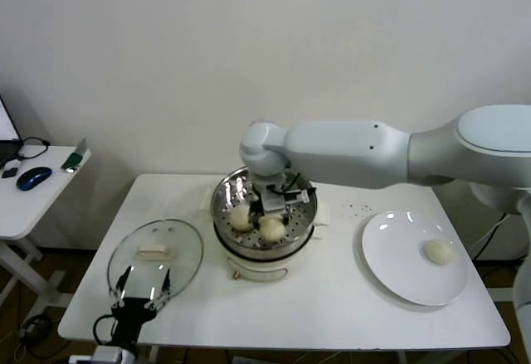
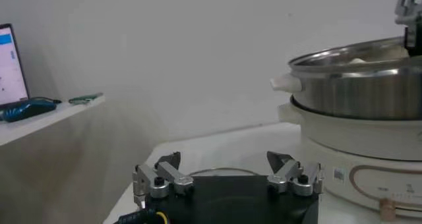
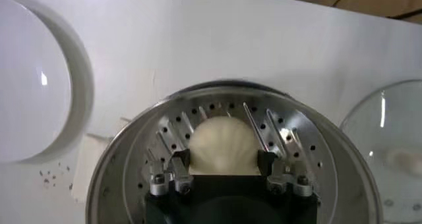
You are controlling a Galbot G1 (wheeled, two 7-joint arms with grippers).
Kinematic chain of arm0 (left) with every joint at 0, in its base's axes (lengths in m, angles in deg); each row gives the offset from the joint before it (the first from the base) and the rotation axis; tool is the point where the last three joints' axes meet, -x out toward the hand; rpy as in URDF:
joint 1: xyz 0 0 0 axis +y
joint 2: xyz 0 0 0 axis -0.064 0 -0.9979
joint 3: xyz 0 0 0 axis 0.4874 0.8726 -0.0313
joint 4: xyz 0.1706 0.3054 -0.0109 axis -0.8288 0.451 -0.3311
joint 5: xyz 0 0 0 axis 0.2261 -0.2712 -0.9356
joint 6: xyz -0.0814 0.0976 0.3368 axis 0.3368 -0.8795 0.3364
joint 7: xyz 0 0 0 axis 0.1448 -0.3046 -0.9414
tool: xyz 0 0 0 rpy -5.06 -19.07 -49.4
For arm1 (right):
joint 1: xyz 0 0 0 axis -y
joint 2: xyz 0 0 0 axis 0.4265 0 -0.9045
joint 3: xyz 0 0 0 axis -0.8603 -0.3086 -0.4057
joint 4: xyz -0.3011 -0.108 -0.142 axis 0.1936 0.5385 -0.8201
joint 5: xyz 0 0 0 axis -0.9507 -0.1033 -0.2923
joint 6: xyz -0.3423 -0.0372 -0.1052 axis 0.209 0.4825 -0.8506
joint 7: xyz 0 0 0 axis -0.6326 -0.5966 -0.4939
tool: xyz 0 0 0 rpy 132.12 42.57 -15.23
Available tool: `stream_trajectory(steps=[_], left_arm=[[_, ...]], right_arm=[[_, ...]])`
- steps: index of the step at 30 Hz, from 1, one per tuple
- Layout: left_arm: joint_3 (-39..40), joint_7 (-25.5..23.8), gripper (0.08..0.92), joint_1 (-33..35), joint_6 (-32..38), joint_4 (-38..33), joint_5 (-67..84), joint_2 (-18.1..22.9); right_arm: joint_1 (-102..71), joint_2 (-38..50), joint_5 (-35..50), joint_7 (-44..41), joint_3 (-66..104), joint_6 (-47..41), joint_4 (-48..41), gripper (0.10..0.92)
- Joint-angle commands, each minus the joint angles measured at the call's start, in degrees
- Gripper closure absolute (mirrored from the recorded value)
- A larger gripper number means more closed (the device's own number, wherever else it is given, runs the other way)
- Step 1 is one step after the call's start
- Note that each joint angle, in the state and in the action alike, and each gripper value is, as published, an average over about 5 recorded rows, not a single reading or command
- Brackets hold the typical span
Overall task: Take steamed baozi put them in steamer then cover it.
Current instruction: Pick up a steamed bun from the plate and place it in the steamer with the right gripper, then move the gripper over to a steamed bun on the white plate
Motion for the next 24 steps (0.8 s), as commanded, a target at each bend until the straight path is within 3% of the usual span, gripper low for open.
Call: stream_trajectory(steps=[1, 10, 18, 24], left_arm=[[0.04, 0.0, 0.177, -0.16, 0.06, 0.47, 0.13, -0.1], [-0.12, 0.05, 0.177, -0.11, 0.15, 0.54, 0.19, -0.1], [-0.1, 0.06, 0.177, -0.51, 0.14, 0.33, 0.05, -0.22], [0.59, 0.04, 0.177, -1.0, 0.09, 0.33, -0.56, -0.25]], right_arm=[[-0.98, -0.5, 1.33, -0.59, -1.31, -0.53, 0.1, 0.357], [-1.97, -0.22, -1.46, -0.59, 1.02, -0.08, -2.05, 0.212], [2.68, 5.11, -0.15, 0.8, 4.4, -0.94, -3.15, 0.203], [8.9, 15.31, 10.79, 3.32, 0.63, -11.76, -4.88, 0.203]])
